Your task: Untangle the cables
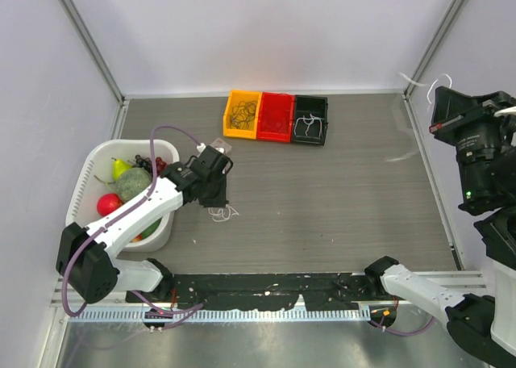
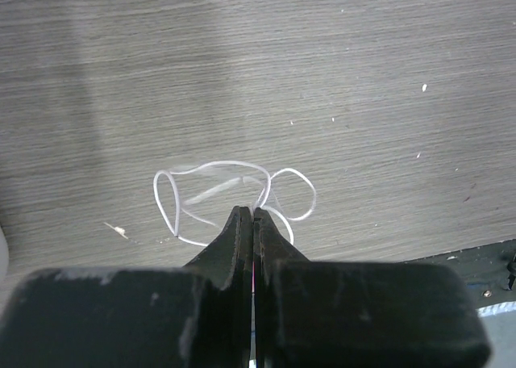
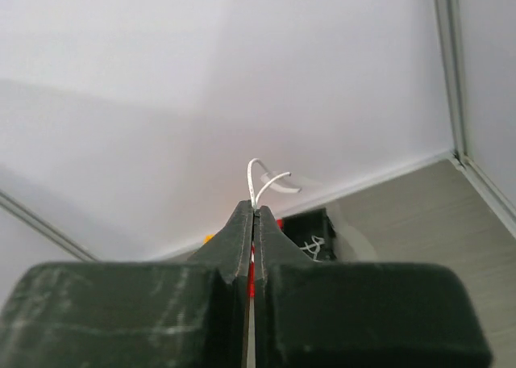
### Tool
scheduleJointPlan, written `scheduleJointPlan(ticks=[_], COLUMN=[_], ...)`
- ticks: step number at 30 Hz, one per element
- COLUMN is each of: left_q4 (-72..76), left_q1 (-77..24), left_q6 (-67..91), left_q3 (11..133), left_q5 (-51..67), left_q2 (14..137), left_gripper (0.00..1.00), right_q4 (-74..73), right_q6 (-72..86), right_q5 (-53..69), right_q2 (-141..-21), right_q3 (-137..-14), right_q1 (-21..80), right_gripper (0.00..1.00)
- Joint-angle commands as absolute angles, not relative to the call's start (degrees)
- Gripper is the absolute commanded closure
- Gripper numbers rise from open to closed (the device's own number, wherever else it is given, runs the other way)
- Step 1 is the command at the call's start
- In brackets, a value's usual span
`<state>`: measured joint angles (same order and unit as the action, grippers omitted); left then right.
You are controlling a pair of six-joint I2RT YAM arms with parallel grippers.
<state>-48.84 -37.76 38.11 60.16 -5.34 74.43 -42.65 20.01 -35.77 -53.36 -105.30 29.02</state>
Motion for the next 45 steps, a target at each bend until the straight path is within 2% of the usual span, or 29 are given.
scheduleJointPlan(ticks=[1,6,9,11,14,16,20,23,26,30,36,45], left_q4=[-45.44,-44.48,-43.95,-43.68,-42.98,-43.07,-43.85,-44.91,-45.53,-44.39,-45.0,-52.2], left_q1=[-37.27,-37.27,-37.27,-37.27,-37.35,-37.27,-37.35,-37.27,-37.35,-37.35,-37.27,-37.35], left_q6=[38.58,38.85,39.37,39.55,39.99,40.08,39.73,39.46,39.55,39.73,39.2,30.42], left_q3=[59.42,58.01,58.62,59.5,60.47,61.34,63.54,65.73,67.76,69.52,74.61,86.65], left_q5=[-4.48,-2.29,-0.71,-0.26,3.94,5.62,7.38,7.56,8.96,13.61,17.75,13.89], left_q2=[75.32,76.55,76.03,75.5,74.8,74.53,72.69,71.02,69.7,68.56,67.59,68.46], left_gripper=[1.0,1.0,1.0,0.96,0.8,0.66,0.47,0.37,0.31,0.25,0.23,0.2], right_q4=[-34.56,-32.25,-35.06,-35.24,-34.28,-33.84,-31.21,-28.83,-26.46,-22.95,-19.43,-18.37], right_q6=[18.38,16.96,18.62,19.59,19.86,20.13,22.31,24.52,25.05,22.15,18.46,16.96], right_q5=[-31.12,-31.03,-30.5,-30.32,-31.29,-31.29,-28.49,-26.98,-28.21,-30.85,-32.61,-31.55], right_q2=[-54.5,-55.98,-57.56,-57.39,-57.65,-58.62,-62.39,-65.56,-70.03,-75.14,-82.26,-92.8], right_q3=[-109.06,-113.46,-111.9,-109.09,-104.96,-103.54,-101.78,-100.72,-100.28,-100.54,-102.65,-109.41], right_q1=[28.83,28.83,28.83,28.83,28.83,28.83,28.83,28.83,28.83,28.65,26.37,25.14], right_gripper=[0.99,0.99,0.99,0.99,0.99,0.99,0.99,0.99,0.99,0.99,0.99,0.99])
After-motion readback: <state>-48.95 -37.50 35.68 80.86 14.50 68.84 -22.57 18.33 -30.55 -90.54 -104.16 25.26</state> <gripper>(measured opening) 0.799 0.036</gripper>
